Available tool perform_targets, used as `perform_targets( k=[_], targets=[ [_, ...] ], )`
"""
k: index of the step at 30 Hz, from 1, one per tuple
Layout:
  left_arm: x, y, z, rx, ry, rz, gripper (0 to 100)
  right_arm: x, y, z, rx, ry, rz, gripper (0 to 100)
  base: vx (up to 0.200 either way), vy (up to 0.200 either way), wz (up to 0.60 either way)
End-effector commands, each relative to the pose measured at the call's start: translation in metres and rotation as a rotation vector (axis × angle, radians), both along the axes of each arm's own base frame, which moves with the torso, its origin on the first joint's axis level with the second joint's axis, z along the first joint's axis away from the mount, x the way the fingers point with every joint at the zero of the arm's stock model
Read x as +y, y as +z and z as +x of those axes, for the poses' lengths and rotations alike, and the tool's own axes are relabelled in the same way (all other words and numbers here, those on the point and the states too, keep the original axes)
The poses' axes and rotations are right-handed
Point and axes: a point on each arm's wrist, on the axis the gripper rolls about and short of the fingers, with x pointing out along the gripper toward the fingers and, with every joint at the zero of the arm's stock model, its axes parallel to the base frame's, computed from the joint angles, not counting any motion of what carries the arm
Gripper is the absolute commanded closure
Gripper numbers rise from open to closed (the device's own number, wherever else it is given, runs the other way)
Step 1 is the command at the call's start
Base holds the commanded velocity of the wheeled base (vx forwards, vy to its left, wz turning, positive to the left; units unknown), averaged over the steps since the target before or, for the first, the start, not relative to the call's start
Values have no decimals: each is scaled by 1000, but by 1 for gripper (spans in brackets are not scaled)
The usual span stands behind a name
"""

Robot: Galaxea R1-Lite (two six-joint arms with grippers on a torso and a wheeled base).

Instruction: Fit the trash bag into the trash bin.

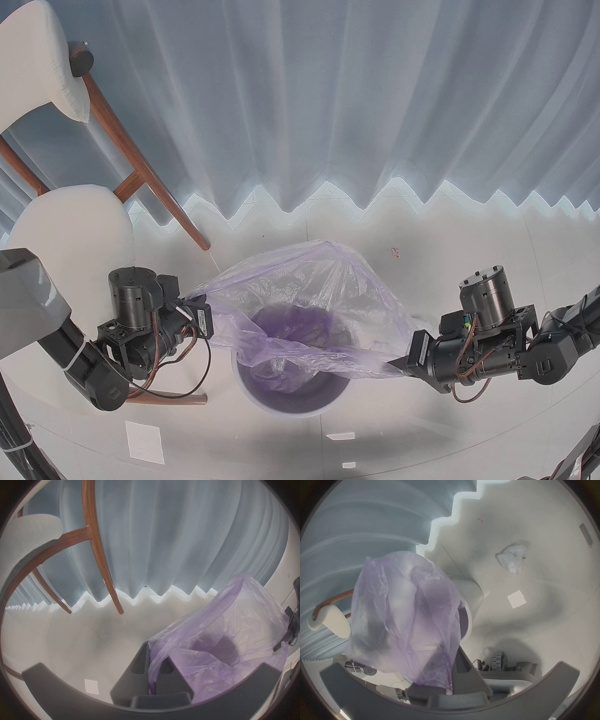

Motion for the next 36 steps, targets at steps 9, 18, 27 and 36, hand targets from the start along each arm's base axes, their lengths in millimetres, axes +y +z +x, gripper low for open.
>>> perform_targets(
  k=[9,18,27,36],
  targets=[
    [8,-17,-25,94,-23,90,100,-11,-18,-33,82,156,-106,100,0,0,0],
    [-12,-42,-28,144,-141,81,100,-2,-27,-37,99,206,-125,100,0,0,0],
    [-24,-60,-2,11,-166,17,100,3,-12,-28,11,162,-50,100,0,0,0],
    [-26,-60,0,1,-167,25,100,5,-7,-23,-24,122,3,100,-133,0,0]
  ],
)
